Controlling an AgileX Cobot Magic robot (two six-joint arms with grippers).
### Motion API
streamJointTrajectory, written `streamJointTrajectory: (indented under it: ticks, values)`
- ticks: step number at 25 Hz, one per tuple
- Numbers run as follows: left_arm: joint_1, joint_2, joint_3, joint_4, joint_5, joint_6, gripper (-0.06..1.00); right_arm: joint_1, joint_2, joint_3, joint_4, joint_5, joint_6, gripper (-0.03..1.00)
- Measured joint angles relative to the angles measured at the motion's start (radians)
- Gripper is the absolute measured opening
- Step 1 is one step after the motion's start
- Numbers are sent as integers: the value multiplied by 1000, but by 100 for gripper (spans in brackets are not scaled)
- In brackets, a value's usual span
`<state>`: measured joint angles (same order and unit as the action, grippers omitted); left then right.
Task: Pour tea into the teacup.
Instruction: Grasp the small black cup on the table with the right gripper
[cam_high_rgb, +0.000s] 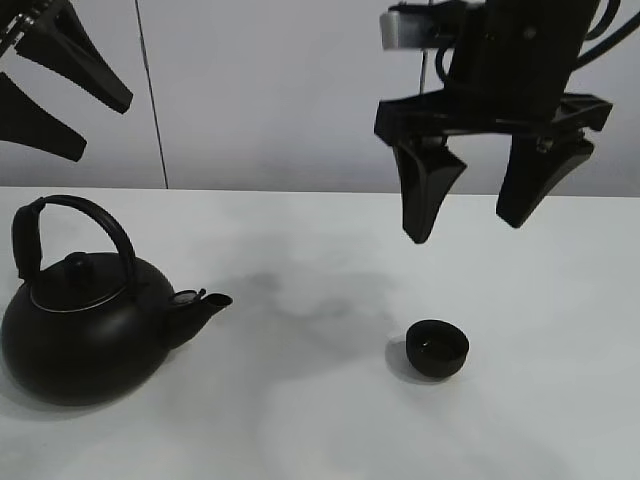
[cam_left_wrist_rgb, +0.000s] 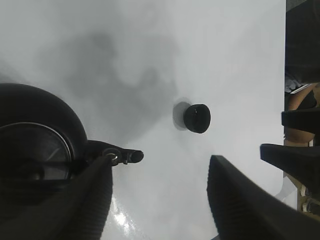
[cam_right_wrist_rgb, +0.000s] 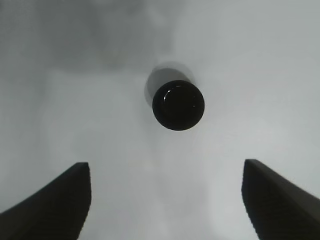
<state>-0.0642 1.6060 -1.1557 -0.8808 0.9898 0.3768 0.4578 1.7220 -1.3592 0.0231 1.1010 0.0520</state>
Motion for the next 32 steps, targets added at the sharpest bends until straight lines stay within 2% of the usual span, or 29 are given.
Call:
streamJointTrajectory:
  ticks: [9,18,32]
  values:
    - [0,0,0,0,0,0,41,0,136,6,-15,-90,0,56]
    - [0,0,0,0,0,0,41,0,164,149,-16,-231,0,56]
    - [0,0,0,0,0,0,41,0,226,155,-32,-334,14,56]
